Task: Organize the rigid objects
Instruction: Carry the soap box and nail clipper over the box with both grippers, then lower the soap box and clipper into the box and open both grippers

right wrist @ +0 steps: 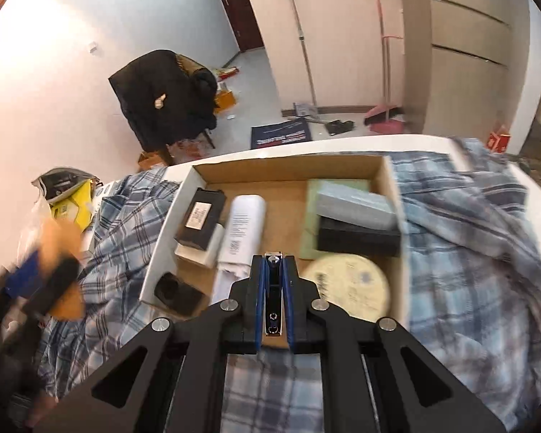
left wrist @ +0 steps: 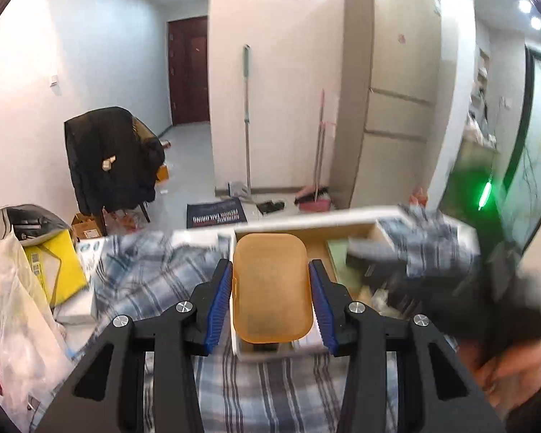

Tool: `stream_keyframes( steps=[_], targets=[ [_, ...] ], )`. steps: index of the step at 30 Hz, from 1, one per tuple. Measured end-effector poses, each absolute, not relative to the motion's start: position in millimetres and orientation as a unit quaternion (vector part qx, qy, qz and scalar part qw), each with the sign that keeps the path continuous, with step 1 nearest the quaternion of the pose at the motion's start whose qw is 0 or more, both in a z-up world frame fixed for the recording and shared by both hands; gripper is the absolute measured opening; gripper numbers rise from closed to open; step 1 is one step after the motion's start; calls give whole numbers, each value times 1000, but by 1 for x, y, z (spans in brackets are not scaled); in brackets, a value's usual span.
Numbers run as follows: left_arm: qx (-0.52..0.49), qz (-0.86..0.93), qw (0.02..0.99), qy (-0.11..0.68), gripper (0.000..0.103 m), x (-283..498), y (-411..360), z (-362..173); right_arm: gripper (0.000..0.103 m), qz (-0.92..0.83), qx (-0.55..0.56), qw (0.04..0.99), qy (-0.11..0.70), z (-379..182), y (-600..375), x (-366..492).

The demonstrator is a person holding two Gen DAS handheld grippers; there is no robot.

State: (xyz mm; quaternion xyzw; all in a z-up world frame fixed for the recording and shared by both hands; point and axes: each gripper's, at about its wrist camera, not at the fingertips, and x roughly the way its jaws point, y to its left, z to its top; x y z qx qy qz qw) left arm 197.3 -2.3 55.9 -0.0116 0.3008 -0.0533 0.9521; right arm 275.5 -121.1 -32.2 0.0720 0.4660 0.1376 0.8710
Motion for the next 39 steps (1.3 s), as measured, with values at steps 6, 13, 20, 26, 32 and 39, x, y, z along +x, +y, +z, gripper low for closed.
stream_keyframes(
  steps=[6, 13, 20, 26, 32, 39],
  targets=[
    [-36, -59, 951, 301, 45, 209, 7, 52, 9, 150, 43, 863, 480, -63, -97, 284],
    [-39, -62, 945, 319, 45, 216, 8, 24, 9, 137, 35, 859, 492, -81, -96, 291],
    [-30, -57, 942, 330, 45, 219, 10, 19, 9, 138, 48, 865, 481, -68, -108, 287],
    [-14, -64, 945, 321, 45, 215, -5, 31, 9, 132, 76, 877, 456, -42, -141, 274],
    [-5, -82, 943, 324, 45, 227, -36, 28, 9, 88, 61, 903, 417, -21, -179, 261],
    [15, -103, 925, 367, 45, 275, -74, -3, 9, 61, 82, 904, 416, -32, -206, 272]
  ],
)
